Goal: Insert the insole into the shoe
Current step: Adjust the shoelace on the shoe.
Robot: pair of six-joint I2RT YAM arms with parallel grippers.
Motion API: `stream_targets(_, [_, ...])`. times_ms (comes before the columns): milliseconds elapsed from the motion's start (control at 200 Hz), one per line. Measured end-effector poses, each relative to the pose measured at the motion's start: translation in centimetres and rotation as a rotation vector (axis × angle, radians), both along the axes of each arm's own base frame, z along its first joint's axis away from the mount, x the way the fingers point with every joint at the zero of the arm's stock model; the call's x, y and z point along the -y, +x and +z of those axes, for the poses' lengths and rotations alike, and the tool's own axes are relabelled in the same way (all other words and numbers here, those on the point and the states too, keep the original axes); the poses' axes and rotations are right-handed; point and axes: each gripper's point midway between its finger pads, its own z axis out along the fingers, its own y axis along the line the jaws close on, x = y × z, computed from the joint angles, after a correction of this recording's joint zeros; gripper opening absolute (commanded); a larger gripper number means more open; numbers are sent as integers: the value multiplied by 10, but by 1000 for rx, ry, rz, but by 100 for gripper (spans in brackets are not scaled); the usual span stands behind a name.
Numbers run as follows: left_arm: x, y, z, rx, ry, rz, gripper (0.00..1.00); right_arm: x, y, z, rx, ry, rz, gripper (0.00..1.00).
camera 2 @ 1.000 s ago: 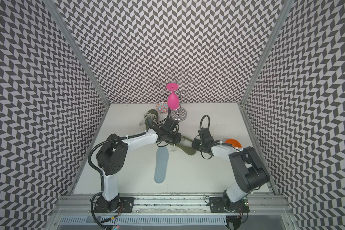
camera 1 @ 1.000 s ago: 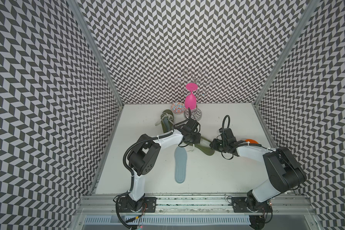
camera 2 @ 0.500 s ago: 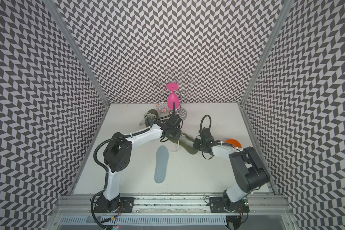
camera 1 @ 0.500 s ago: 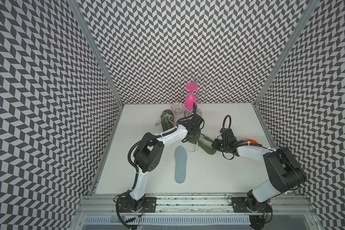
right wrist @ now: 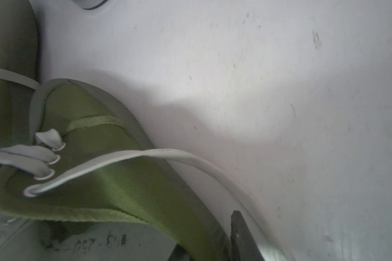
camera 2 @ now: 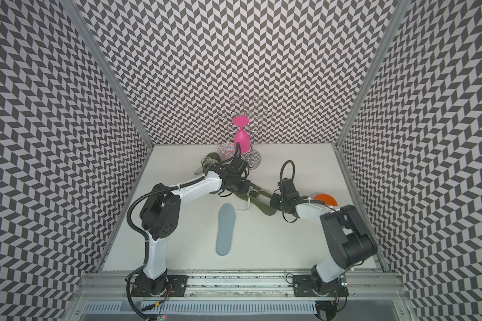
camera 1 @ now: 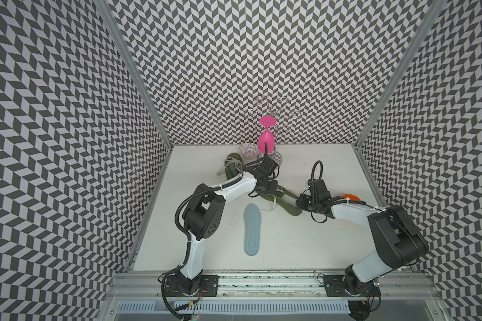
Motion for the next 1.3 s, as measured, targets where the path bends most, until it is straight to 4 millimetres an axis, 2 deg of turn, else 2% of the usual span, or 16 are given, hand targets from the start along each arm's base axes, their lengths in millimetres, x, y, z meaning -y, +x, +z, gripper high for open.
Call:
stream_targets(115, [2, -4, 7, -20, -51, -9, 0, 1, 0, 1, 5, -6, 6, 26])
stream_targets(170, [4, -5, 8, -18, -54, -21, 16, 2, 0, 2, 5, -7, 5, 26])
stream_targets(260, [8, -10, 10, -7, -17, -46, 18, 7, -2, 2, -4, -18, -2, 27])
stream_targets(335, [14, -13, 10, 24, 25, -67, 24, 11, -4, 1, -14, -28, -11, 27])
stream_targets(401, [17, -16, 9, 48, 68, -81, 33, 14, -6, -1, -25, -36, -15, 27])
stream_targets(471, [19, -20, 6, 61, 109, -92, 50, 16, -7, -1, -31, -41, -18, 28])
stream_targets(581, [23, -23, 6, 82, 162, -125, 60, 19, -9, -1, -37, -48, -25, 30])
stream_targets(671, [30, -25, 10, 100, 192, -154, 73, 21, -12, 0, -38, -46, -29, 30])
stream_targets(746, [34, -23, 12, 121, 227, -174, 81, 22, -15, 1, -39, -40, -38, 30])
stream_targets(926, [45, -27, 6, 180, 363, -248, 85, 20, -23, 2, -49, -2, -53, 30])
stream_targets(981, [50, -32, 0, 190, 406, -280, 99, 19, -24, 2, -52, 13, -59, 30])
stream_targets(1177, [57, -38, -17, 218, 531, -360, 97, 17, -25, 2, -56, 47, -70, 30])
stream_targets(1297, [53, -26, -20, 262, 606, -341, 91, 15, -26, 3, -59, 55, -66, 30])
